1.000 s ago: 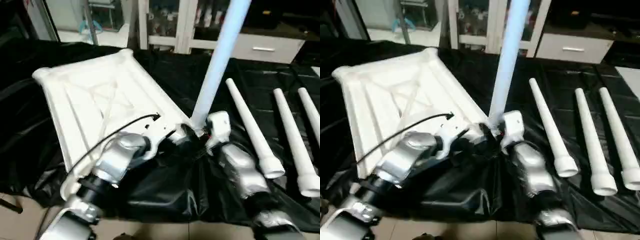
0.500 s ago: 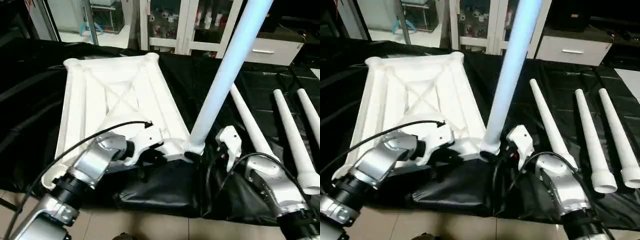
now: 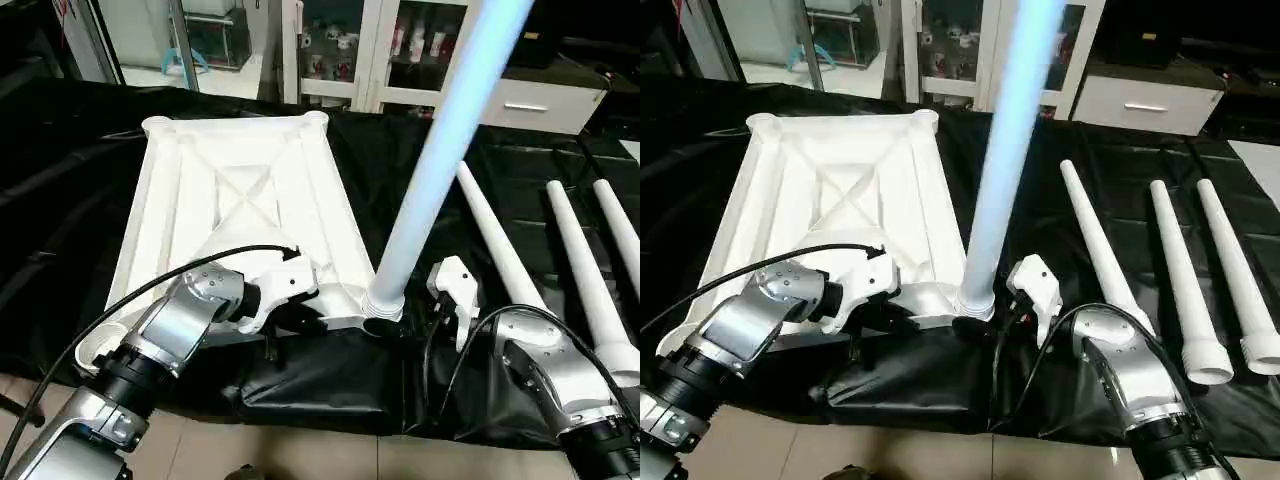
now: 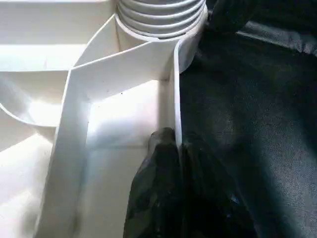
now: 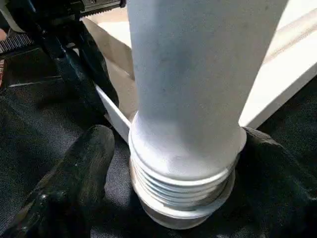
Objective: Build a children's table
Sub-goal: Rotate leg to tighten
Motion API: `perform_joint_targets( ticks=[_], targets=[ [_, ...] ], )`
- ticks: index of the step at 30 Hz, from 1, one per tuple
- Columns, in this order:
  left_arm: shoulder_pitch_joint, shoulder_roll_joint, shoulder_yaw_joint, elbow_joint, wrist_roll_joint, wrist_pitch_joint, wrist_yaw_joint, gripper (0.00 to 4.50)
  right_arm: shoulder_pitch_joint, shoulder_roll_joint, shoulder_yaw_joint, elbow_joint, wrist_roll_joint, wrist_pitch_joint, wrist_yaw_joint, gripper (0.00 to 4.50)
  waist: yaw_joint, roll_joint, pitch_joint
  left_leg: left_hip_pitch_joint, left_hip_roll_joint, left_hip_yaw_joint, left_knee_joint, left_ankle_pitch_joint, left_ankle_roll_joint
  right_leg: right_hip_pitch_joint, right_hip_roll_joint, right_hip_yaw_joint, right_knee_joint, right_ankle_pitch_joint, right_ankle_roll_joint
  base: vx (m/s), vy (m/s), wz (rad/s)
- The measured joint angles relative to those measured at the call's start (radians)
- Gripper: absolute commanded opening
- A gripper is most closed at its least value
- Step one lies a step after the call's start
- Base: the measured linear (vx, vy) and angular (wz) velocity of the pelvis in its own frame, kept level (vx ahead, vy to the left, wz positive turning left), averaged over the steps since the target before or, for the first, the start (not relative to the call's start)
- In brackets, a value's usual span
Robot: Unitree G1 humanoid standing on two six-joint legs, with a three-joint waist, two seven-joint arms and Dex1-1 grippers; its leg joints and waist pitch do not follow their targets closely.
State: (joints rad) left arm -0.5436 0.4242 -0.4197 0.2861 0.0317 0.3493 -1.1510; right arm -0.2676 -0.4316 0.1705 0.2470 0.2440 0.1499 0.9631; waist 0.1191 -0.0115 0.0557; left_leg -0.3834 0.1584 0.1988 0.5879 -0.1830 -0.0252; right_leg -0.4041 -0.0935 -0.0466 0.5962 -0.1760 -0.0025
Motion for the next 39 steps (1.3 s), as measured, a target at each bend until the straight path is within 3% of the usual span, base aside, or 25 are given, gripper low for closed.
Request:
perform_joint_targets(
  ticks=[11,26,30,35,39],
  targets=[
    [0.001,0.004,-0.001,0.000,0.000,-0.004,-0.013,0.00,-0.008,0.013,-0.009,0.035,0.002,-0.012,0.007,2.93,0.000,-0.001,-0.001,0.000,0.000,0.000,0.001,0.000,0.000,0.000,0.000,0.000,0.001,0.000,0.000,0.000,0.000,0.00],
    [0.002,-0.005,0.002,0.012,0.002,-0.005,0.004,0.00,-0.001,0.059,-0.030,0.079,0.000,-0.035,-0.027,2.74,-0.004,-0.003,-0.002,0.002,0.001,-0.001,0.007,0.000,0.000,0.001,0.000,0.000,0.007,0.000,-0.001,0.000,0.000,0.00],
    [-0.006,-0.069,0.032,0.064,0.017,0.022,0.118,0.00,-0.028,0.155,-0.066,0.172,-0.008,-0.054,-0.203,2.73,-0.018,-0.007,-0.005,0.008,0.002,0.000,0.010,0.000,-0.001,0.005,0.000,0.001,0.010,0.000,0.000,0.000,0.000,0.00],
    [-0.053,-0.191,0.081,0.146,0.043,0.136,0.303,0.00,-0.133,0.307,-0.119,0.343,-0.046,-0.097,-0.498,2.73,-0.050,-0.006,-0.006,0.015,0.002,-0.001,0.009,0.000,-0.001,0.008,-0.001,-0.001,0.006,-0.004,0.007,0.000,0.000,0.00],
    [-0.102,-0.325,0.135,0.245,0.045,0.189,0.493,0.00,-0.238,0.392,-0.171,0.484,-0.064,-0.133,-0.709,2.73,-0.068,0.006,-0.005,0.015,0.002,-0.002,0.009,0.000,-0.001,0.009,-0.001,-0.004,-0.007,-0.004,0.007,0.000,0.000,0.00]
  ],
)
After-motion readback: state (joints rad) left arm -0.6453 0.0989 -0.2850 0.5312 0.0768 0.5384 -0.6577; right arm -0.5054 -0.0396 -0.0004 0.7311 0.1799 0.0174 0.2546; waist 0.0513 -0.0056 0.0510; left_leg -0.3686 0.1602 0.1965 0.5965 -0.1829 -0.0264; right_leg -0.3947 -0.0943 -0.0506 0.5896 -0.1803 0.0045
